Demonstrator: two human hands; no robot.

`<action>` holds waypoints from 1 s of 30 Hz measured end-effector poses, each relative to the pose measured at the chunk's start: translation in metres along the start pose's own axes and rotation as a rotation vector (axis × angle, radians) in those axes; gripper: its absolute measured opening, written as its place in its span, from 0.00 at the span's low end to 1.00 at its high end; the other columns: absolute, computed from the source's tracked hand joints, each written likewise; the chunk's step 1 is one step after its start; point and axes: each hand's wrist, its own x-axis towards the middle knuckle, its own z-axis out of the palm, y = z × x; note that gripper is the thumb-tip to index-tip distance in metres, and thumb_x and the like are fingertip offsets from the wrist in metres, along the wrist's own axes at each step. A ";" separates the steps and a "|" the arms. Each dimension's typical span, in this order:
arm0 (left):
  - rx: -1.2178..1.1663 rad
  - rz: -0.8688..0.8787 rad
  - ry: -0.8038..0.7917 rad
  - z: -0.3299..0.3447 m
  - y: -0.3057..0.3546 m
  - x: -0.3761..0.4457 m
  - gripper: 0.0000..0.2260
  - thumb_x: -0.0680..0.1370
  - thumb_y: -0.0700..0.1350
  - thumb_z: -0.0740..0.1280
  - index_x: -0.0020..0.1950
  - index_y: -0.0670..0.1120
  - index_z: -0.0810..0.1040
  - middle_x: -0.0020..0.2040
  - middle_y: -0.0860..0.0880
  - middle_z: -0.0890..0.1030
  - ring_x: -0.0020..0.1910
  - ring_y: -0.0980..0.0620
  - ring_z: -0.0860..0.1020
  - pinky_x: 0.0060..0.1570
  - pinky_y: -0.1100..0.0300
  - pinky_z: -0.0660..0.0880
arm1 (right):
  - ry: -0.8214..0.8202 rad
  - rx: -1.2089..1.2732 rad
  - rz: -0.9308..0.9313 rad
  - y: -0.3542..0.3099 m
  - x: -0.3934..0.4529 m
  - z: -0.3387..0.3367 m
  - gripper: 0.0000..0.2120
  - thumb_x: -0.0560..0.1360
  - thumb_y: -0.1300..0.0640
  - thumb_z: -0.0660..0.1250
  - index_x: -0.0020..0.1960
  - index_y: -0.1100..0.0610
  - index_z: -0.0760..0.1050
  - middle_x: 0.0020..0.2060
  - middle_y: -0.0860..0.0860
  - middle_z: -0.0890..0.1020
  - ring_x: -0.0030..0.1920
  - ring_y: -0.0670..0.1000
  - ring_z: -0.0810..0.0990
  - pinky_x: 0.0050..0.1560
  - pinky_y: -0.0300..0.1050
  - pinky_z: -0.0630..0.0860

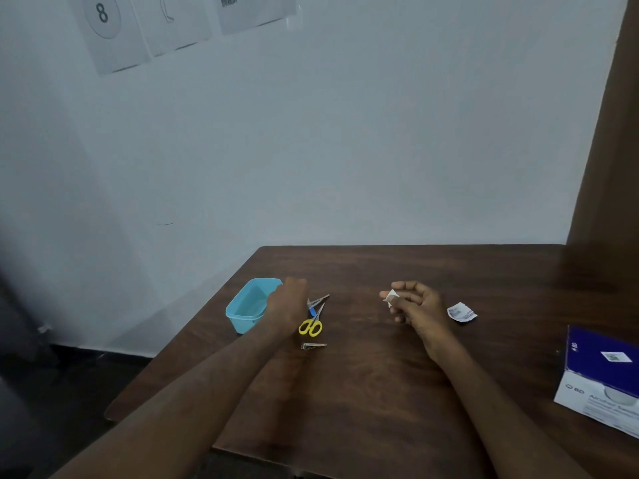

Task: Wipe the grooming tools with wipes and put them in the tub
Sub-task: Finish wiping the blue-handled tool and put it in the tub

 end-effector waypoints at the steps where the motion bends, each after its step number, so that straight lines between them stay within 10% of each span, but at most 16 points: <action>1: -0.060 -0.006 -0.016 0.001 -0.001 0.003 0.03 0.79 0.37 0.68 0.51 0.40 0.81 0.55 0.39 0.83 0.52 0.38 0.84 0.44 0.48 0.80 | -0.003 -0.003 -0.002 0.000 0.000 0.000 0.10 0.78 0.69 0.72 0.58 0.63 0.78 0.48 0.55 0.90 0.36 0.51 0.78 0.35 0.44 0.75; 6: -0.339 -0.025 -0.007 0.004 -0.003 0.012 0.20 0.79 0.52 0.67 0.32 0.41 0.79 0.34 0.40 0.85 0.35 0.40 0.83 0.37 0.49 0.82 | -0.003 -0.005 0.001 -0.001 0.001 0.000 0.10 0.78 0.69 0.72 0.57 0.62 0.78 0.47 0.54 0.90 0.36 0.51 0.78 0.35 0.43 0.75; 14: -0.318 -0.044 -0.018 0.007 -0.011 0.015 0.05 0.79 0.40 0.71 0.49 0.44 0.88 0.45 0.45 0.87 0.44 0.44 0.85 0.48 0.47 0.85 | 0.002 -0.011 0.005 0.000 0.001 0.000 0.10 0.78 0.69 0.72 0.57 0.63 0.78 0.47 0.55 0.90 0.36 0.51 0.78 0.35 0.44 0.74; 30: -0.196 -0.026 -0.102 0.002 0.000 0.021 0.05 0.75 0.37 0.70 0.41 0.41 0.85 0.43 0.41 0.88 0.44 0.42 0.85 0.44 0.51 0.82 | 0.002 0.006 0.016 -0.002 0.000 0.000 0.09 0.78 0.69 0.72 0.58 0.64 0.78 0.47 0.55 0.90 0.35 0.49 0.78 0.32 0.40 0.74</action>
